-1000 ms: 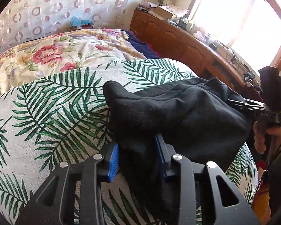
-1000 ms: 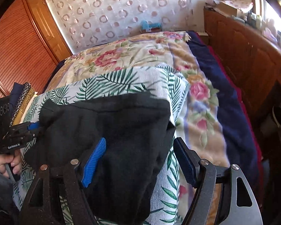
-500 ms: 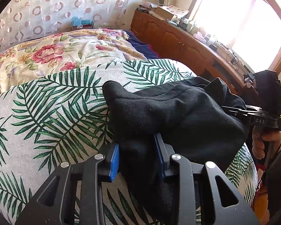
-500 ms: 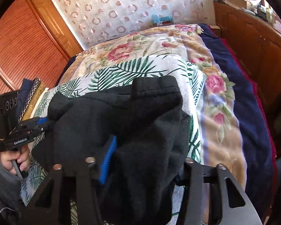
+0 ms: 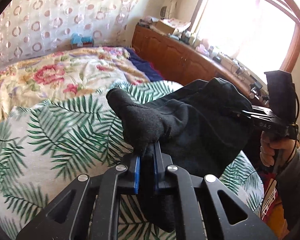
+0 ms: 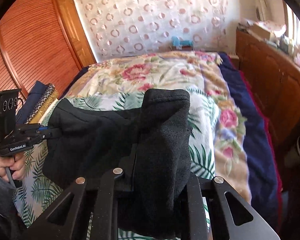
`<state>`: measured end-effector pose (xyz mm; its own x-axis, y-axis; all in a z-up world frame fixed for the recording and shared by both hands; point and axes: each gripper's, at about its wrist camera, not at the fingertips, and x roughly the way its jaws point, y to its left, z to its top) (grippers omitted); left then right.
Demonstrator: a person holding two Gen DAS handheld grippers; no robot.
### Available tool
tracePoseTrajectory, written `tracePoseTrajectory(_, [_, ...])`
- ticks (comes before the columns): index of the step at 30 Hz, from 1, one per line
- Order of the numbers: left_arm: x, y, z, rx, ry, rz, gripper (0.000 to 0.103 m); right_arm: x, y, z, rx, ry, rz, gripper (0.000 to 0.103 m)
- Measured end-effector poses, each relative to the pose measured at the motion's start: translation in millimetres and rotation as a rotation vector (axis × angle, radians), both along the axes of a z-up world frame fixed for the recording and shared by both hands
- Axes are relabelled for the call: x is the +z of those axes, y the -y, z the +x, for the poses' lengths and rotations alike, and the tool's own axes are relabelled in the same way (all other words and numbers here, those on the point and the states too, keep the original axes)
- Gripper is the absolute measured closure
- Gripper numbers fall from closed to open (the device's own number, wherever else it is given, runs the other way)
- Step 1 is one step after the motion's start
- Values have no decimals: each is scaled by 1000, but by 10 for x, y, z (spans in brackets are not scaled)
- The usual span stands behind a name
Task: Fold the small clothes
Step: 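Lift the folded shirt with both grippers and carry it toward the clothes stack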
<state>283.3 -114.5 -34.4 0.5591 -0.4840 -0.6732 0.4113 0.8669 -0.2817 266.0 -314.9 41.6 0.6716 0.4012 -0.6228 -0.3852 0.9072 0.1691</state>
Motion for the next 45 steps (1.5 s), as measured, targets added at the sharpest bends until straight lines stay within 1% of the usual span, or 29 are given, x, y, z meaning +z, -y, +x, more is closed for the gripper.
tracePoseTrajectory(5, [283, -356, -260, 55, 70, -46, 92, 188, -232, -93, 60, 76, -13, 84])
tracePoseTrajectory(9, [510, -757, -484, 123, 125, -70, 92, 356, -542, -98, 137, 134, -7, 84])
tracePoseTrajectory(10, [580, -912, -570, 154, 147, -70, 92, 397, -638, -90, 157, 147, -7, 84])
tracePoseTrajectory(12, [660, -1116, -677, 198, 172, -68, 92, 472, -882, -54, 212, 173, -7, 84])
tracePoseTrajectory(14, [757, -1404, -825, 262, 205, -55, 92, 543, -1132, -21, 265, 199, -7, 84])
tracePoseTrajectory(17, [863, -1820, -1026, 355, 244, -41, 92, 645, -1609, 84, 353, 232, -5, 84])
tracePoseTrajectory(21, [933, -2354, -1288, 483, 275, -47, 92, 783, -2309, 244, 474, 262, -1, 84])
tracePoseTrajectory(24, [912, -2641, -1439, 558, 290, -38, 92, 888, -2810, 366, 559, 291, -13, 84])
tracePoseTrajectory(26, [848, -2815, -1524, 612, 288, -24, 92, 921, -3126, 471, 606, 298, -17, 84])
tracePoseTrajectory(28, [704, -3054, -1590, 665, 264, -42, 92, 918, -3492, 656, 655, 274, 0, 84])
tracePoseTrajectory(30, [537, -3206, -1569, 702, 232, -44, 92, 861, -3829, 886, 688, 249, -1, 84])
tracePoseTrajectory(32, [332, -3363, -1547, 726, 188, -42, 92, 730, -4216, 1050, 716, 252, -58, 84])
tracePoseTrajectory(34, [120, -3460, -1516, 746, 140, -25, 92, 595, -4457, 1224, 732, 217, -88, 84])
tracePoseTrajectory(35, [86, -3467, -1502, 744, 129, -30, 92, 521, -4591, 1276, 748, 215, -107, 84])
tracePoseTrajectory(37, [-14, -3494, -1473, 739, 113, -20, 92, 465, -4777, 1389, 733, 204, -125, 80])
tracePoseTrajectory(38, [-6, -3475, -1489, 737, 112, -12, 92, 468, -4827, 1475, 721, 193, -119, 78])
tracePoseTrajectory(40, [-20, -3456, -1484, 734, 110, -12, 92, 512, -4866, 1605, 684, 200, -105, 67])
tracePoseTrajectory(42, [-17, -3464, -1501, 732, 110, -16, 92, 635, -4953, 1753, 623, 227, -87, 61])
tracePoseTrajectory(45, [-4, -3452, -1528, 728, 114, -10, 92, 776, -4855, 1558, 540, 283, -61, 60])
